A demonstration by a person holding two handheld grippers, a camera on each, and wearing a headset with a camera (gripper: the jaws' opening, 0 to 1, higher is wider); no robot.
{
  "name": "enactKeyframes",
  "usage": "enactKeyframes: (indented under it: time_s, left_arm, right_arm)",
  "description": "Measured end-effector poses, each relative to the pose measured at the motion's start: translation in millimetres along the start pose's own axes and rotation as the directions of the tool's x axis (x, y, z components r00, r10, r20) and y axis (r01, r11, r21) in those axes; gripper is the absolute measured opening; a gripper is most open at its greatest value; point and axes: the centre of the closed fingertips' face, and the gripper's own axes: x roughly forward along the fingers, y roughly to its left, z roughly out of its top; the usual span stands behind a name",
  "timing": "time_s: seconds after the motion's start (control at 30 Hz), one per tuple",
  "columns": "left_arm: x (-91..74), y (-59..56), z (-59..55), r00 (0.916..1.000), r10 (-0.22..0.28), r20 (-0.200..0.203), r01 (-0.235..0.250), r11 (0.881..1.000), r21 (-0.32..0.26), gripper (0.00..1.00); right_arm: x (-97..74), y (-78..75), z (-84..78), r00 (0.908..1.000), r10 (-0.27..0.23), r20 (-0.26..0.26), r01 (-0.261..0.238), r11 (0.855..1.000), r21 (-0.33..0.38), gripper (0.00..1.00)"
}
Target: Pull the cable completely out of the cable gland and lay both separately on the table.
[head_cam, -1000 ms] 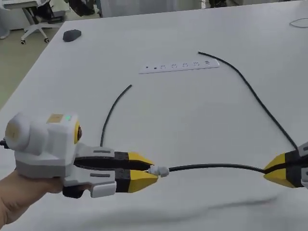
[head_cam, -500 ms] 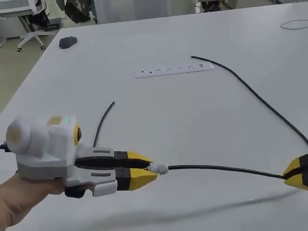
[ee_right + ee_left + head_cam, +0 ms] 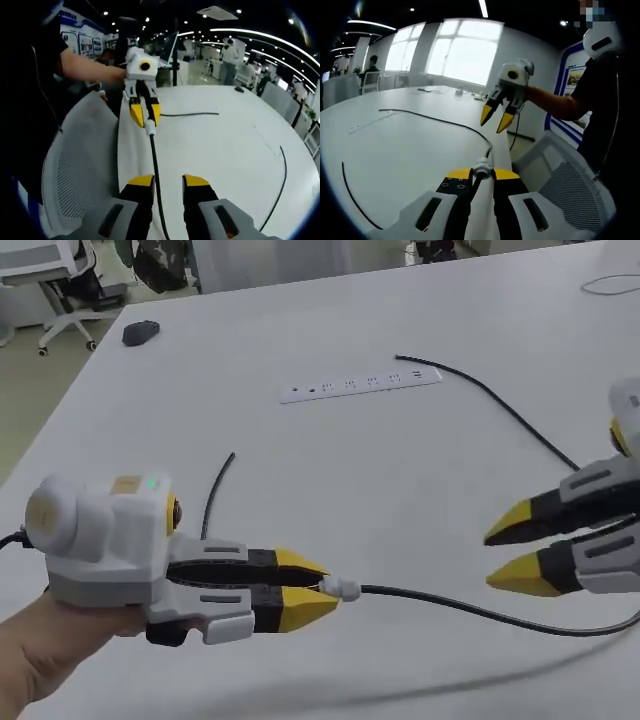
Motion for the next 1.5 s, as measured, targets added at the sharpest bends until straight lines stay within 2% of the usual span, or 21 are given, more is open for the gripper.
enactKeyframes:
  time_s: [0.03,0.13,0.17,0.23,0.3,0.37,0.47,0.57,0.77,0.83,0.97,1.07,1.17,1.2,1.3,1.37,1.5]
  left_arm:
    - [0.5,-0.1,0.3,1.0000,-0.001,0.000,0.001,1.000,0.001,0.15]
    - [2.3,-0.4,1.3,1.0000,-0.003,-0.001,0.003,1.000,0.005,0.15]
    - [2.5,-0.6,1.6,1.0000,-0.002,-0.001,0.002,1.000,0.008,0.15]
    - [2.9,-0.7,2.8,1.0000,-0.002,-0.001,0.002,1.000,0.012,0.15]
    - [2.9,-0.9,3.6,1.0000,-0.003,-0.001,0.003,1.000,0.016,0.15]
    - [2.2,-1.2,4.7,1.0000,-0.004,-0.005,0.004,0.999,0.032,0.15]
    - [2.5,-3.3,8.7,1.0000,-0.008,-0.003,0.009,0.999,0.053,0.15]
    - [3.7,-3.2,7.2,0.9998,-0.009,-0.015,0.010,0.998,0.067,0.15]
    - [5.4,-2.0,9.2,1.0000,-0.004,-0.004,0.004,0.997,0.080,0.15]
    - [6.4,1.7,9.4,0.9998,0.015,-0.012,-0.013,0.994,0.110,0.15]
    - [5.7,4.1,10.7,0.9996,0.020,-0.018,-0.018,0.992,0.125,0.15]
    - [3.3,7.6,11.1,0.9994,0.030,-0.018,-0.027,0.991,0.132,0.15]
    - [0.6,9.7,10.6,0.9991,0.036,-0.023,-0.033,0.991,0.132,0.15]
    - [-0.1,9.6,10.4,0.9990,0.037,-0.024,-0.033,0.990,0.134,0.15]
    - [-6.1,11.6,8.9,0.9984,0.048,-0.028,-0.044,0.989,0.139,0.15]
    - [-9.7,13.1,8.7,0.9980,0.057,-0.028,-0.053,0.987,0.149,0.15]
    - [-12.1,14.5,10.8,0.9973,0.070,-0.020,-0.066,0.986,0.154,0.15]
  right_arm:
    - [8.4,6.9,10.2,0.9995,0.026,0.015,-0.026,0.999,-0.025,0.15]
    - [27.6,17.4,19.7,0.9974,0.072,0.008,-0.072,0.996,-0.054,0.10]
    - [36.0,17.4,20.6,0.9975,0.071,0.003,-0.071,0.996,-0.053,0.11]
    - [48.0,16.4,14.5,0.9958,0.087,-0.028,-0.089,0.994,-0.070,0.16]
    - [54.3,18.1,10.3,0.9938,0.098,-0.053,-0.102,0.991,-0.091,0.12]
    - [60.1,17.8,10.1,0.9936,0.100,-0.053,-0.104,0.990,-0.091,0.12]
    - [63.7,19.7,10.5,0.9922,0.112,-0.055,-0.116,0.989,-0.094,0.08]
    - [64.2,18.7,13.1,0.9929,0.109,-0.048,-0.113,0.988,-0.107,0.00]
    - [59.7,16.9,12.9,0.9949,0.099,-0.021,-0.100,0.992,-0.083,0.00]
    - [55.7,11.1,5.0,0.9967,0.067,-0.045,-0.071,0.995,-0.076,0.00]
    - [43.6,5.5,-7.8,0.9979,0.044,-0.048,-0.046,0.998,-0.049,0.00]
    - [33.1,-2.3,-23.7,0.9981,0.004,-0.061,-0.005,1.000,-0.016,0.00]
    - [24.6,-4.2,-43.1,0.9960,0.000,-0.090,0.005,0.998,0.055,0.00]
    - [22.2,-7.7,-48.7,0.9951,-0.016,-0.098,0.022,0.998,0.053,0.00]
    - [9.8,-17.9,-78.2,0.9833,-0.067,-0.169,0.079,0.995,0.063,0.00]
    - [2.5,-20.1,-93.6,0.9761,-0.077,-0.203,0.098,0.991,0.094,0.00]
    - [-6.3,-26.1,-113.2,0.9621,-0.111,-0.249,0.142,0.984,0.108,0.00]
